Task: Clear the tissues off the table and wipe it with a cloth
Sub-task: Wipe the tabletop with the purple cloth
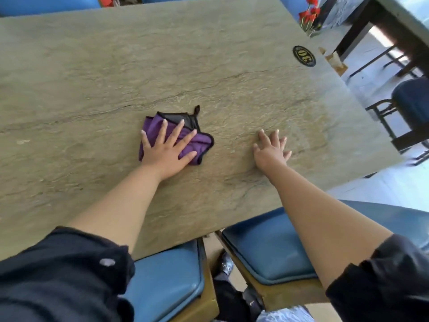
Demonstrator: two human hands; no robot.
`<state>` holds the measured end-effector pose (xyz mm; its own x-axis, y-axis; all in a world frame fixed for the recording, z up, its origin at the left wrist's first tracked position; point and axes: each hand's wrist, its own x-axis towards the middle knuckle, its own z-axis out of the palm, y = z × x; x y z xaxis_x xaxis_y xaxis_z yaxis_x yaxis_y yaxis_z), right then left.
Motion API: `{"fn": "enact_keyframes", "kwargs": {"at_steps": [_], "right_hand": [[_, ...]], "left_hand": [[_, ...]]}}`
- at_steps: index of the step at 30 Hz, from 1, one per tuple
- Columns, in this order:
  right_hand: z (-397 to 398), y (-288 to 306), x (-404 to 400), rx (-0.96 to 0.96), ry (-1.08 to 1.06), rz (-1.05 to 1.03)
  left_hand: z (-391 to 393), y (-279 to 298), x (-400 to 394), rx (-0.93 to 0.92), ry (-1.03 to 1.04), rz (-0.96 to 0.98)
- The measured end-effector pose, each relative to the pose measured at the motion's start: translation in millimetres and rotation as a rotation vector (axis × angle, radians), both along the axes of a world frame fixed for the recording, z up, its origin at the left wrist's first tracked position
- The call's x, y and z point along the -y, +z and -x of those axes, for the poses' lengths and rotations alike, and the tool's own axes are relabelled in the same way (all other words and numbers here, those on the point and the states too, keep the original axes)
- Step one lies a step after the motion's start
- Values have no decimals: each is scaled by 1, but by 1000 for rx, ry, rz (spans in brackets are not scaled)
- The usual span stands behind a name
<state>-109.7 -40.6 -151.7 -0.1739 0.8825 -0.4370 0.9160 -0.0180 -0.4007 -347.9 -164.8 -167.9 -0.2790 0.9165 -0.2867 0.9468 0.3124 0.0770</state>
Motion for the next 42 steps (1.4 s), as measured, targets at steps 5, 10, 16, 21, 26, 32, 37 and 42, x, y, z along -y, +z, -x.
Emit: {"fn": "enact_keyframes", "kwargs": {"at_steps": [5,10,16,21,26,32,37,42], "right_hand": [[-1,3,0,-41,5,20],[-4,10,0,-56,24,47],[-14,18,0,-102,62,77],[-28,33,0,-103,149,131],[-44,54,-12,-42,179,193],[-86,60,-41,-96,120,204],[-116,56,-73,-141,127,202],[-150,42,-108,-204,110,114]], "left_hand": [[-40,6,37,4,-378,-47],[-12,10,116,28,-697,-46],[23,17,130,13,-569,0],[-23,13,118,17,-621,-23],[-95,8,46,46,-597,-23],[-113,6,26,38,-771,-69],[-47,11,22,39,-595,-10],[-107,8,-21,-8,-390,-25]]}}
